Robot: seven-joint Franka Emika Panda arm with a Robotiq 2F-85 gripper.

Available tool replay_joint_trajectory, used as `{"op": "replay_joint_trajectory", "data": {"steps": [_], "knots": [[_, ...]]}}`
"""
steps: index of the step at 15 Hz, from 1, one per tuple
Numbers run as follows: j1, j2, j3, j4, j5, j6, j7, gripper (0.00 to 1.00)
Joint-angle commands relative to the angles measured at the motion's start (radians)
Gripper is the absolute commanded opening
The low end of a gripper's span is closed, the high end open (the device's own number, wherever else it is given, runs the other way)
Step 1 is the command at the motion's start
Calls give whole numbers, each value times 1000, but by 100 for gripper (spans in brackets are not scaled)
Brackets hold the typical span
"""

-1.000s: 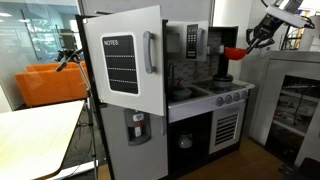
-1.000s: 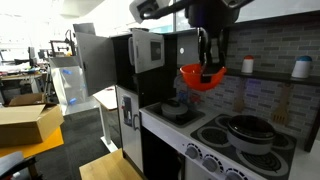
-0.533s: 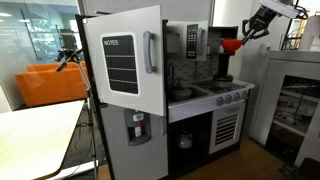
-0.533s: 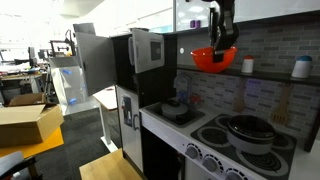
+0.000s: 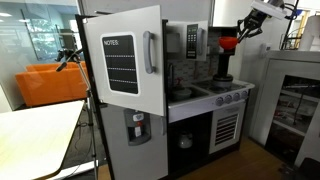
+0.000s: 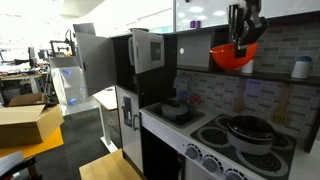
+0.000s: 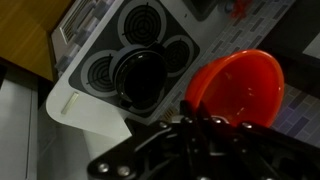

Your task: Pick up the red bowl and put it on the shelf

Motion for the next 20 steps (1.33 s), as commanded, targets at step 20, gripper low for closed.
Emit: {"op": "replay_joint_trajectory", "data": {"steps": [20], "knots": [[-50,164,49,194,6,2,8,7]]}}
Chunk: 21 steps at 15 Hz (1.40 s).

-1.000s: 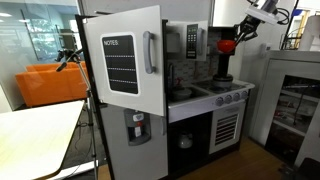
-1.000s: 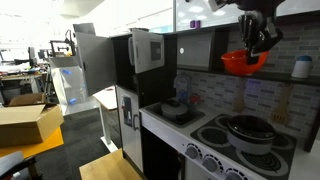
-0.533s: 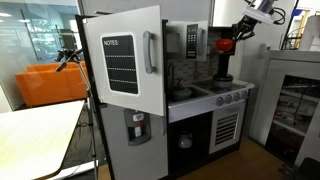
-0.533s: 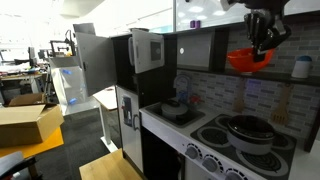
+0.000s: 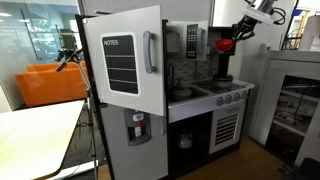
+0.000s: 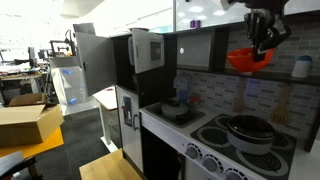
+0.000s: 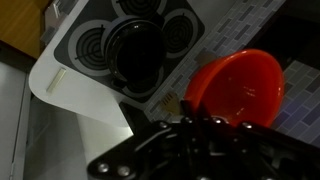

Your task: Pick up the red bowl and put it on the shelf

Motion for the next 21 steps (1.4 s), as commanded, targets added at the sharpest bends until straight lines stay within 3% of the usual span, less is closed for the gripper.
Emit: {"op": "replay_joint_trajectory", "data": {"steps": [1,7,8,21], "knots": [[-24,0,27,6,-12,0,7,7],[-24,0,27,6,-12,0,7,7],[-18,2,25,6,-20,5,20,2],[-10,113,55,150,-104,65,221,2]]}}
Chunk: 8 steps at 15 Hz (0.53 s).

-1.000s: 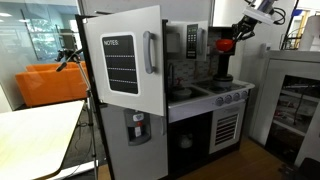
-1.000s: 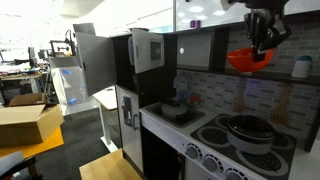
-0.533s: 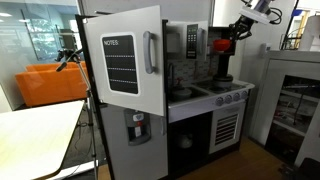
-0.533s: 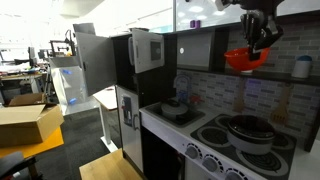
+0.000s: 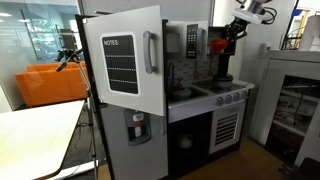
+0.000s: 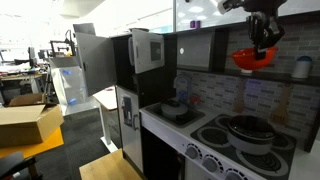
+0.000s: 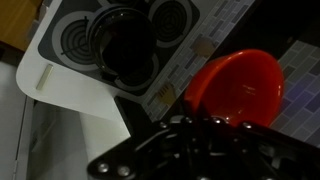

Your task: Pick up the red bowl and put it on the shelf

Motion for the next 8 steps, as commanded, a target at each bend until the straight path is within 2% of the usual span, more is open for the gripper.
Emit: {"op": "replay_joint_trajectory", "data": {"steps": [1,8], "knots": [[-23,66,17,74,-29,24,56,2],[-75,167,38,202,-17,36,108,2]]}}
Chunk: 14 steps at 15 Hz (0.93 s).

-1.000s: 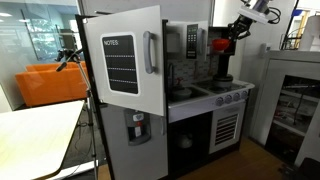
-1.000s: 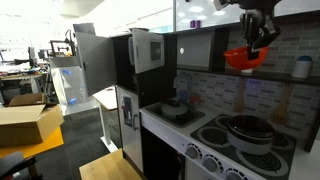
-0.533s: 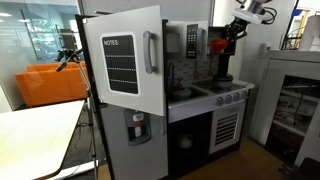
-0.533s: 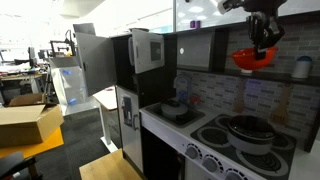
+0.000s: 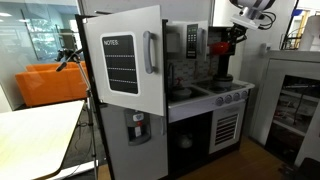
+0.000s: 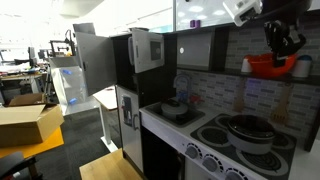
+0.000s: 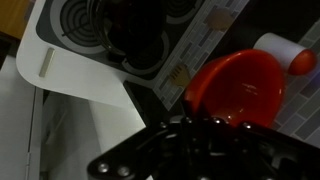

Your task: Pick up the red bowl and put it on the shelf

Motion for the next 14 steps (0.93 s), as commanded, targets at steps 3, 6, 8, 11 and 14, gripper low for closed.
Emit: {"op": "replay_joint_trajectory", "data": {"steps": [3,6,8,11,14], "knots": [[-59,80,56,132,2,-5,48,2],[-76,111,86,182,16,-6,58,2],[-86,129,105,207,23,-7,61,2],[-96,151,124,238,20,-11,73,2],[-89,161,116,246,38,-10,69,2]]}}
